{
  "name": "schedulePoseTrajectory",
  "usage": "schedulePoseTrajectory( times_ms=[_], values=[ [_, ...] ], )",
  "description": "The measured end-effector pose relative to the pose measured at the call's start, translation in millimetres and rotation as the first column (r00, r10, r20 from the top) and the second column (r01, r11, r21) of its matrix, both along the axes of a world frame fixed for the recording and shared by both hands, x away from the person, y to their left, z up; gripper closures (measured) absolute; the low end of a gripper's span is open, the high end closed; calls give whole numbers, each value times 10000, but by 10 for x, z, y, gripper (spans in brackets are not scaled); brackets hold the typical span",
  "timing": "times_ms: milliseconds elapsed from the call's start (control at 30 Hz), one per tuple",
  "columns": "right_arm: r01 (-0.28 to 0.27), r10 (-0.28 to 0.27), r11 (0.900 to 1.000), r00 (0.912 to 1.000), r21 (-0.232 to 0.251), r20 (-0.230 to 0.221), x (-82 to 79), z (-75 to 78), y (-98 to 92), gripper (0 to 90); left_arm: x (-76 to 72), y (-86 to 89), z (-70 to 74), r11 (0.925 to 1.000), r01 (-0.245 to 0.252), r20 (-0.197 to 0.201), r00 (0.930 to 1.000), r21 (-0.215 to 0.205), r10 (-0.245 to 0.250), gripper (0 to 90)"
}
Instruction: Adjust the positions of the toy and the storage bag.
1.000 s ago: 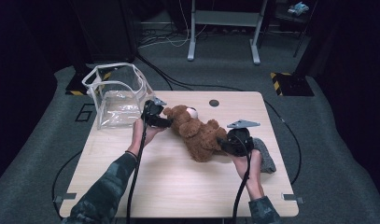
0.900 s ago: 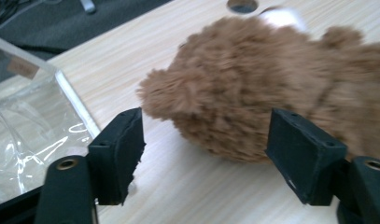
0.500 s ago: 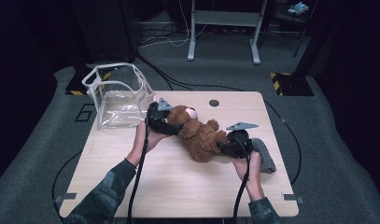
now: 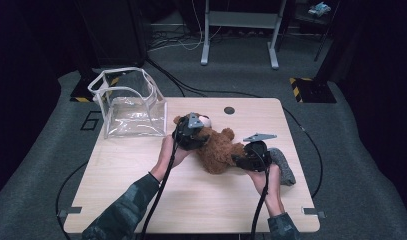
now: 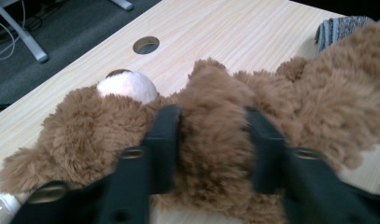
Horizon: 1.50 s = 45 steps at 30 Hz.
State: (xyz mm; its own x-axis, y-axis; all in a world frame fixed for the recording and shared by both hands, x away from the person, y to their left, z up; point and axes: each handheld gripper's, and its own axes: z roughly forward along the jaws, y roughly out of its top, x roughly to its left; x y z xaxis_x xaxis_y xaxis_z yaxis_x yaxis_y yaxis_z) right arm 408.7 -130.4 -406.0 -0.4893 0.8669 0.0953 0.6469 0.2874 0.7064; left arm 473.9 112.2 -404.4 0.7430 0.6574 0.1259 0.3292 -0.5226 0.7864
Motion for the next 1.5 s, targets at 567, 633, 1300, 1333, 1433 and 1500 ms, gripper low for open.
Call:
schedulePoseTrajectory(
  times_ms=[567,633,1300,1333,1433,1500],
  values=[
    [141,-196,9954,9982,952,571,62,189,-291,161,-109,467,-224,9966,-297,-424,9988,-767,265,727],
    [324,-379,9947,9978,975,544,99,197,-347,164,-114,507,-244,9962,-356,-504,9982,-792,317,727],
    [291,-319,9994,9789,-165,-2018,649,-464,-252,179,-75,608,-341,9941,-636,-939,9940,-878,553,667],
    [218,-277,9994,9714,-279,-2356,695,-518,-211,224,-73,615,-342,9941,-683,-978,9934,-838,600,665],
    [211,-274,9994,9679,-278,-2500,725,-574,-186,273,-67,626,-349,9938,-730,-995,9929,-834,646,678],
    [109,-200,9993,9651,-362,-2612,736,-610,-169,394,-64,633,-349,9944,-724,-998,9929,-768,646,705]
  ],
)
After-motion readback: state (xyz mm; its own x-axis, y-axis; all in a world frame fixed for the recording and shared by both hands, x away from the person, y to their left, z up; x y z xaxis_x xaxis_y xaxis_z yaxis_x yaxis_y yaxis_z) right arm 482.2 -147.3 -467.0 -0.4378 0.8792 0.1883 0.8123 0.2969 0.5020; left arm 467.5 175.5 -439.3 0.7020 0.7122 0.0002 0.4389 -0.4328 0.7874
